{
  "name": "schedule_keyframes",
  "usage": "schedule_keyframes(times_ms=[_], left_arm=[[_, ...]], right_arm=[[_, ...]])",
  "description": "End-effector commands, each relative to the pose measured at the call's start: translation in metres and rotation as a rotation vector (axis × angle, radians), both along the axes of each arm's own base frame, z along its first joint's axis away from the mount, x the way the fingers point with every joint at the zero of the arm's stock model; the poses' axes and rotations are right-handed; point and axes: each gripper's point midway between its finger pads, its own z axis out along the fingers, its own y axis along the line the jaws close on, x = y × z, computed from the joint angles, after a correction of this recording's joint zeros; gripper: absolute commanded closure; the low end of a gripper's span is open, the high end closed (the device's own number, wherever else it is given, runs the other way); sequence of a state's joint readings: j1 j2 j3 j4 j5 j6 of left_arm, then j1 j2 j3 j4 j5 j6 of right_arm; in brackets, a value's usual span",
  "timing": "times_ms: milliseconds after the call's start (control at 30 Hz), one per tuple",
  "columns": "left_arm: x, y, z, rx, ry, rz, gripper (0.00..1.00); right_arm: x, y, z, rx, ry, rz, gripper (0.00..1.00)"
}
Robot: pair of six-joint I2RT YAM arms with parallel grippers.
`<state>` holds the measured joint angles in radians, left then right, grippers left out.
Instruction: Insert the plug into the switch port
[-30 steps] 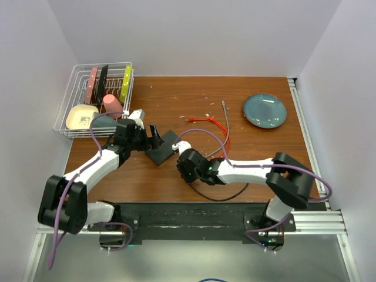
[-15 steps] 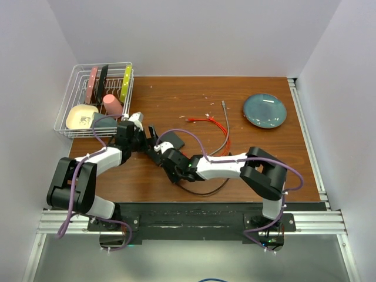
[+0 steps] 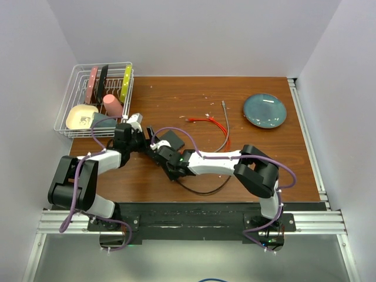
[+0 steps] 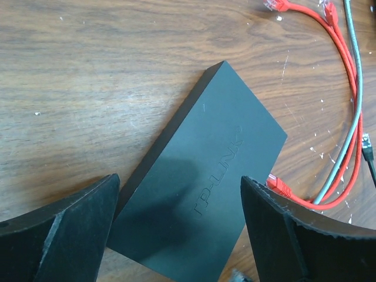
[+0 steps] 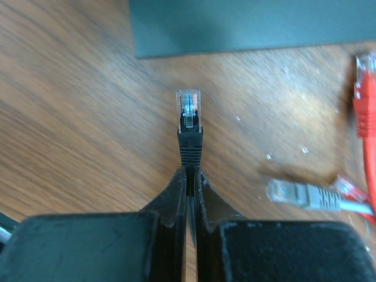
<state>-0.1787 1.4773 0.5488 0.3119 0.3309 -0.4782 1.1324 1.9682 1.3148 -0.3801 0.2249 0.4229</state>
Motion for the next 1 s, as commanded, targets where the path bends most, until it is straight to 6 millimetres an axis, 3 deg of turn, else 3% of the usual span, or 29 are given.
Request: schedule_keyframes(times_ms=[0,667,967], left_arm=[[0.005,-0.003,0.004,-0.054,-0.039,-0.027,0.16],[-0.001,-0.004,0.005,-0.137,-0.033,-0.062,0.27],[-0.003,-0.006,0.004,-0.153,-0.031,-0.071,0.30]], right_arm=[[-0.008,-0.031,-0.010,-0.152,0.039,-0.025,1.00],[-0.002,-0.015,-0.018,-0.173,0.057,-0.038,1.00],[-0.001,-0.016,-0.025,-0.195,0.063,-0.057,1.00]])
